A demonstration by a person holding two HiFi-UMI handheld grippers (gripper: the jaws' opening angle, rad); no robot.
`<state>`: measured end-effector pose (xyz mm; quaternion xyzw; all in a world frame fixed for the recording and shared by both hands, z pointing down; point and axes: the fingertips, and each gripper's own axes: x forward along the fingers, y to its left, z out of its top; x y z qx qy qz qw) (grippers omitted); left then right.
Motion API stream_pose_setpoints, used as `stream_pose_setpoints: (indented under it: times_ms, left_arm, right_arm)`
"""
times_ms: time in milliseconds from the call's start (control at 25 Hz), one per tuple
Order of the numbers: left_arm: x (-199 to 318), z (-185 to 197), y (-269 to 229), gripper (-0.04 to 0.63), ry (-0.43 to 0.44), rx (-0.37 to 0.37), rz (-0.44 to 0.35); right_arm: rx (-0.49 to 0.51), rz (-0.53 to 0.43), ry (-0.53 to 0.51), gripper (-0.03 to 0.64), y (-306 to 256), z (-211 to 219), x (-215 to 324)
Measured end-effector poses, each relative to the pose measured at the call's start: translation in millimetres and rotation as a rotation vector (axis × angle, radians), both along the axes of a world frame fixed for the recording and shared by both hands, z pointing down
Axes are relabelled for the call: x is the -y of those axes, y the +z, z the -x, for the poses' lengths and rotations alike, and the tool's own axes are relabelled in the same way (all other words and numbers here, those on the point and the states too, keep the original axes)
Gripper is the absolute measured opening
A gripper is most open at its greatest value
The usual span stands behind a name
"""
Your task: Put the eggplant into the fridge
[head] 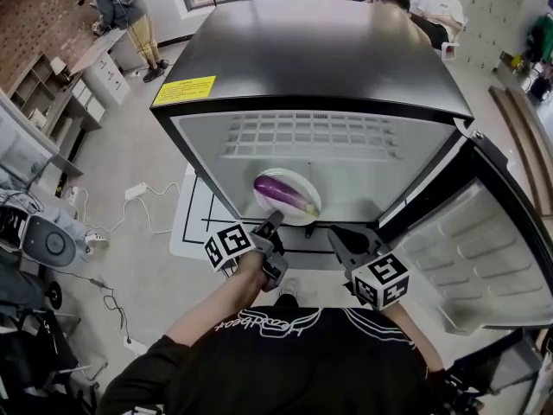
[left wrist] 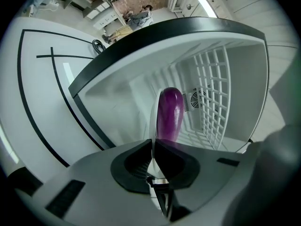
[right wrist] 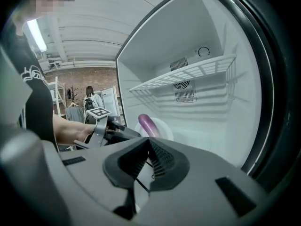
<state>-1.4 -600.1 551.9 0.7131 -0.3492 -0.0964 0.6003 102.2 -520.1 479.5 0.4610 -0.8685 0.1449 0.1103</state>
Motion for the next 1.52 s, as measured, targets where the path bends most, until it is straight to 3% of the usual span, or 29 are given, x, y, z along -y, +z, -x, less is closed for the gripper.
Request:
stream_pose_setpoints:
  times_ms: [840,1520]
  left_arm:
    - [44.5,-17.6,21.5,0.026,-0.018,0.133,0.000]
    - [65.4,-15.1,23.4,0.027,-0.040,0.160,-0.004]
  right_arm:
    - [0.073,0.049,0.031,0.008,18.2,2.6,21.9]
    - [0.089,0.070,0.039,0.008,23.2,3.5,31.1]
